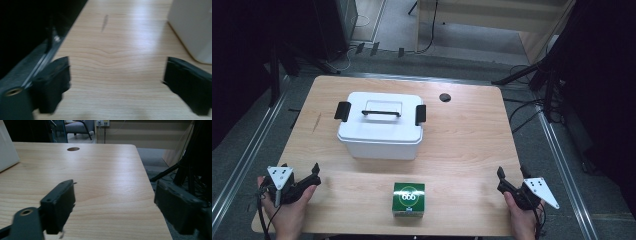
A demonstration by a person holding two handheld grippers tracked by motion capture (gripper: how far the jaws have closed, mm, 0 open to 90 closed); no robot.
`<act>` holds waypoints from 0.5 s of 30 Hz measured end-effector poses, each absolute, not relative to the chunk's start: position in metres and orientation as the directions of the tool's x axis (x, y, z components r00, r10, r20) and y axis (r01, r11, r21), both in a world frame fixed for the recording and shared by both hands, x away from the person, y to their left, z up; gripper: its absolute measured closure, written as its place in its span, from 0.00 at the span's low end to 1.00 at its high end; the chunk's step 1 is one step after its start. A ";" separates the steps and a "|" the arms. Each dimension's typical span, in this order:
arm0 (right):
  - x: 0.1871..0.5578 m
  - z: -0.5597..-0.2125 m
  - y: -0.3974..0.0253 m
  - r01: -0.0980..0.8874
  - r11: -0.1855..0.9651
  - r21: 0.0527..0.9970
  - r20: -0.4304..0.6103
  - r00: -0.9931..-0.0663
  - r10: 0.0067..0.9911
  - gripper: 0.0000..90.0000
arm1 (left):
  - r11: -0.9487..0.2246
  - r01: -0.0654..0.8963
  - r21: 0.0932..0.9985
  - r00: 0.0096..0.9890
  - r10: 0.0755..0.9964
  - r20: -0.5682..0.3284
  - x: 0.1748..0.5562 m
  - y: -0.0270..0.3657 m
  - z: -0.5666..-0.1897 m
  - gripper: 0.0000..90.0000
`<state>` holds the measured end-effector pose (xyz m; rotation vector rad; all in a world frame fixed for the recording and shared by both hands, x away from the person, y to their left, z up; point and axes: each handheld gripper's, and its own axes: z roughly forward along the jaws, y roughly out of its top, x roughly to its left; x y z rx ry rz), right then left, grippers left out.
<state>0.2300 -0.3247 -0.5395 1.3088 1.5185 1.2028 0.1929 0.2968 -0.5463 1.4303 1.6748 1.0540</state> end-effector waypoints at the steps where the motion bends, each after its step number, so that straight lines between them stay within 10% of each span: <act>1: 0.229 -0.539 -0.324 0.247 0.023 0.969 0.022 -0.176 0.984 0.30 | 0.061 0.431 0.900 -0.172 0.985 0.015 0.192 0.295 -0.545 0.22; 15: 0.216 -0.530 -0.254 0.303 0.065 0.951 0.056 -0.376 0.925 0.78 | 0.010 0.440 0.898 0.011 1.000 -0.017 0.185 0.239 -0.536 0.82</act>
